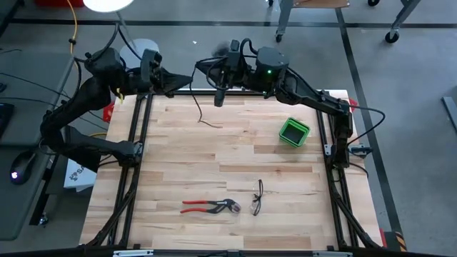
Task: Coil cords
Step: Coil the black wire onto the black spool
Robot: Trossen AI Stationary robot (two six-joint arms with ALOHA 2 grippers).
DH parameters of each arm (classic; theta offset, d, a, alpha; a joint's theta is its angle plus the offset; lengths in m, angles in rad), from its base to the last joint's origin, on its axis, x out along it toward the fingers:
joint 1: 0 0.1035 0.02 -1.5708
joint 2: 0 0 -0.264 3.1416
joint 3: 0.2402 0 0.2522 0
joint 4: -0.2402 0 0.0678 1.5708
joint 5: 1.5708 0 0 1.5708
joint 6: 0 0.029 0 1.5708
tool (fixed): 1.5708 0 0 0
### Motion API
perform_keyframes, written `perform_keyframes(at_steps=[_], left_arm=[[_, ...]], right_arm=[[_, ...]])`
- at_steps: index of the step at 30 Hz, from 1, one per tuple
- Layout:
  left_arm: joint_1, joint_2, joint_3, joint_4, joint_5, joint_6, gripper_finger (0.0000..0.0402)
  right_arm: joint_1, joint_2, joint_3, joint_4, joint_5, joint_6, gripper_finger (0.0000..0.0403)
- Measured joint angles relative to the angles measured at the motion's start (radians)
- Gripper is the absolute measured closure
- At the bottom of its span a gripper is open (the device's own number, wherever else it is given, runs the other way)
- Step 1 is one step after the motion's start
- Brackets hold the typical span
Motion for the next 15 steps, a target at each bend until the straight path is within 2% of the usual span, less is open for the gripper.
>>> perform_keyframes(at_steps=[5,8,11,15], left_arm=[[0.011,-0.022,0.000,-0.180,0.007,0.130,0.0401],[0.013,-0.040,0.000,-0.296,0.001,0.208,0.0401],[0.013,-0.055,0.000,-0.391,-0.027,0.298,0.0401],[0.009,-0.060,0.000,-0.521,-0.100,0.427,0.0401]], right_arm=[[0.004,0.000,0.000,-0.067,-0.006,0.016,0.0403],[0.014,-0.003,0.001,-0.149,-0.047,0.049,0.0403],[0.034,-0.006,0.001,-0.263,-0.086,0.050,0.0403],[0.065,-0.007,0.001,-0.414,-0.088,0.048,0.0403]])
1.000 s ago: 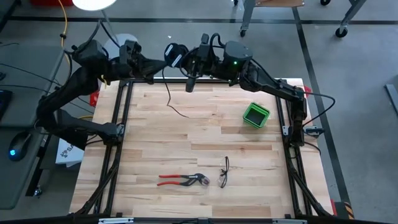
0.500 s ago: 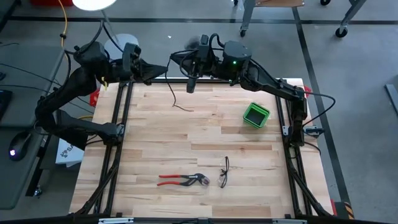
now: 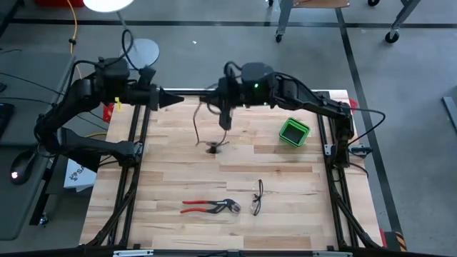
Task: Coil cords
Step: Coil the black wire onto the black spool
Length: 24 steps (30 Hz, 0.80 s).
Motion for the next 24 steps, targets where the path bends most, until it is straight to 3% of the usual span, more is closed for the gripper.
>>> perform_keyframes(at_steps=[5,9,16,20,24], left_arm=[[-0.023,-0.004,-0.048,-0.142,-0.121,0.160,0.0401],[-0.049,-0.016,-0.179,-0.103,-0.131,0.188,0.0401],[-0.107,-0.052,-0.548,0.226,-0.101,0.179,0.0401],[-0.113,-0.026,-0.757,0.475,-0.062,0.132,0.0401],[-0.113,0.047,-0.890,0.591,-0.007,0.038,0.0401]], right_arm=[[0.024,0.000,0.000,-0.205,0.000,0.004,0.0403],[0.023,0.013,0.000,-0.404,0.006,0.005,0.0403],[-0.034,0.031,-0.177,-0.483,-0.017,0.032,0.0403],[-0.055,0.031,-0.387,-0.421,-0.072,0.055,0.0403],[-0.061,0.014,-0.598,-0.347,-0.144,0.117,0.0403]])
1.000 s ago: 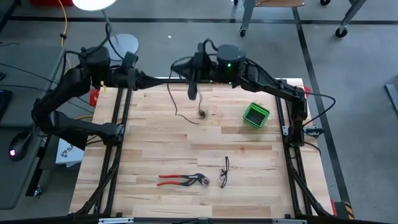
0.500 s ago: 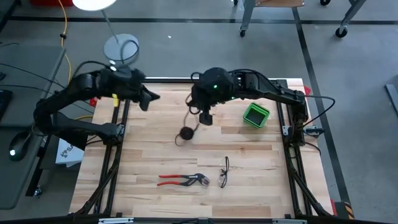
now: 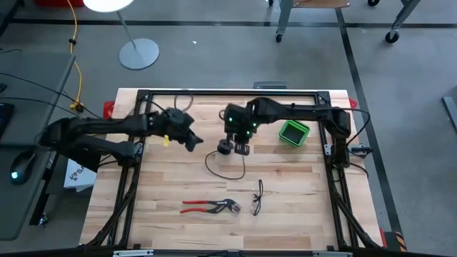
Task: Coil cords
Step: Coil the black wire onto the black spool
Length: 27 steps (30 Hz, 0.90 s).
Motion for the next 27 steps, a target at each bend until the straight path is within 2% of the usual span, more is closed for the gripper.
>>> perform_keyframes(at_steps=[4,6,9,13,15,17,20,24,27], left_arm=[[0.009,0.088,-0.060,0.100,-0.005,-0.098,0.0390],[0.016,0.126,-0.063,0.172,-0.001,-0.087,0.0373],[0.022,0.167,-0.051,0.260,0.049,0.052,0.0339],[0.004,0.209,0.023,0.227,0.069,0.310,0.0285],[-0.005,0.248,0.058,0.216,0.069,0.373,0.0260],[-0.004,0.303,0.068,0.222,0.080,0.313,0.0239],[0.010,0.402,0.068,0.274,0.120,0.089,0.0217],[0.033,0.507,0.067,0.365,0.217,-0.215,0.0204],[0.033,0.553,0.068,0.429,0.216,-0.358,0.0202]], right_arm=[[0.006,-0.072,-0.175,0.114,-0.014,0.089,0.0403],[0.013,-0.109,-0.248,0.160,-0.014,0.144,0.0403],[0.022,-0.169,-0.335,0.220,-0.013,0.225,0.0403],[0.021,-0.247,-0.401,0.285,-0.013,0.320,0.0403],[0.012,-0.271,-0.419,0.302,-0.004,0.355,0.0403],[0.000,-0.290,-0.423,0.300,0.014,0.379,0.0402],[-0.014,-0.303,-0.425,0.284,0.029,0.385,0.0402],[-0.021,-0.304,-0.427,0.277,0.048,0.379,0.0402],[-0.020,-0.305,-0.427,0.278,0.055,0.371,0.0402]])
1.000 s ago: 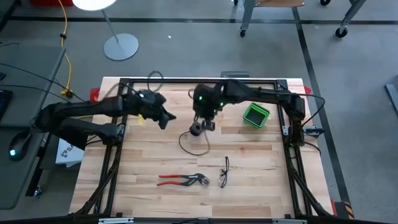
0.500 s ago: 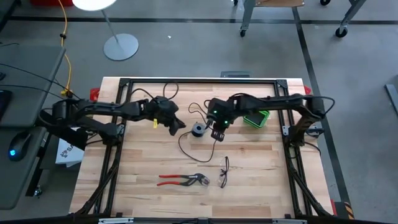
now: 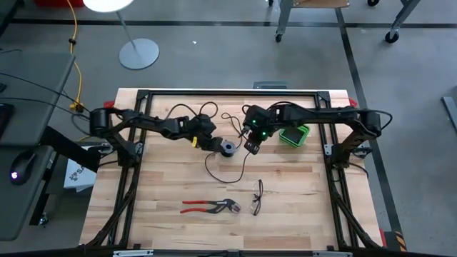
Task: Coil cords
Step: Coil the black wire onto the black spool
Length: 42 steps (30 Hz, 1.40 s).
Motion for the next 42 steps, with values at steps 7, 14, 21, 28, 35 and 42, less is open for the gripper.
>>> perform_keyframes(at_steps=[7,14,21,28,35,42], left_arm=[[0.001,0.063,0.000,0.157,-0.044,-0.175,0.0202],[0.001,0.075,0.000,0.118,-0.099,-0.215,0.0228],[-0.020,0.108,0.000,0.182,-0.122,-0.245,0.0383],[-0.012,0.039,-0.001,0.191,-0.053,-0.179,0.0399],[0.050,-0.264,-0.001,-0.152,-0.008,0.147,0.0400],[0.092,-0.518,-0.001,-0.378,-0.104,0.412,0.0401]], right_arm=[[0.010,0.000,0.000,0.005,0.002,-0.020,0.0402],[0.021,0.000,0.000,0.005,0.018,-0.058,0.0402],[0.021,0.000,0.000,0.008,0.019,-0.067,0.0402],[0.021,-0.048,0.000,0.015,0.093,-0.108,0.0402],[-0.020,-0.189,0.000,0.013,0.199,-0.056,0.0402],[-0.044,-0.275,0.000,0.012,0.093,0.005,0.0384]])
